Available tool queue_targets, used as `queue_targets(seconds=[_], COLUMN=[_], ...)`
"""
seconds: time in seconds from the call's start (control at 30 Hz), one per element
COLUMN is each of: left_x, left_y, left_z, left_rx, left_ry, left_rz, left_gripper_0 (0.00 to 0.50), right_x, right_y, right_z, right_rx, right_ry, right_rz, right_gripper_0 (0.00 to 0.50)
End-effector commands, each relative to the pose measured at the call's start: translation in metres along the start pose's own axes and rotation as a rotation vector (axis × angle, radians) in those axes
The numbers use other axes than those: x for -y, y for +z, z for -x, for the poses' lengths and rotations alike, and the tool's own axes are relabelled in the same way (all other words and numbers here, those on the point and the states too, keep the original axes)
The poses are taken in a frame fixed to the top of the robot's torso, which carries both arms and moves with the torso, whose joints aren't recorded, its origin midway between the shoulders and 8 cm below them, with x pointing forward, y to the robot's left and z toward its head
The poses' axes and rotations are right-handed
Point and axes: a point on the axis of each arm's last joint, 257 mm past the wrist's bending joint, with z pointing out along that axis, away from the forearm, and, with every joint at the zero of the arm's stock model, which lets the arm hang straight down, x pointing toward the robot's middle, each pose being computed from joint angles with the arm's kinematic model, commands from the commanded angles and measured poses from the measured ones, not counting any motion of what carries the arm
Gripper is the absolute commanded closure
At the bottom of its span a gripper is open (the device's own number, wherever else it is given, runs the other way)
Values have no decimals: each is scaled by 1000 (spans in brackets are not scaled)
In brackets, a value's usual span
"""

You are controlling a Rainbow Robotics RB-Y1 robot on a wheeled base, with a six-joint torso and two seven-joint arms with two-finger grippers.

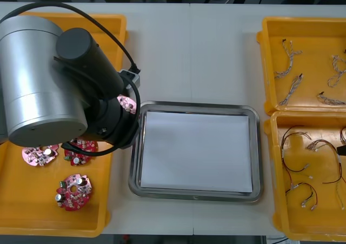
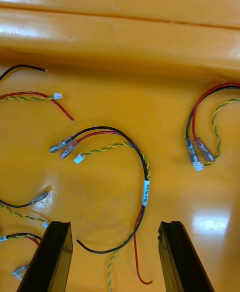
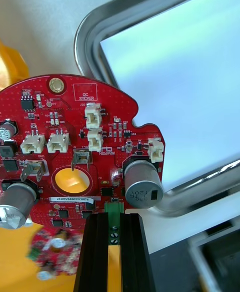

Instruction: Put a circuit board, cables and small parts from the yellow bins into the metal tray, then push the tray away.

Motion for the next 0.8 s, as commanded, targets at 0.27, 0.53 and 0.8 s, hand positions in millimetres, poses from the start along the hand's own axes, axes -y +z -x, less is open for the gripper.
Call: queue_targets(seconds=[0.27,0.53,0.8], left_x=[60,84,107], left_y=[28,48,61], left_z=[10,-10,-24], left_rx=[17,-14,-9], left_ry=[-100,-162,-234], left_rz=[25,52,35], left_gripper_0=[500,500,500], right_x=[14,22,26], right_y=[19,34,42], right_z=[-5,-8,-4], right_rx=[-32,-18,12], right_ry=[-52,-61,-71], right_rz=[-29,-42,-56], right_gripper_0=[0,0,0])
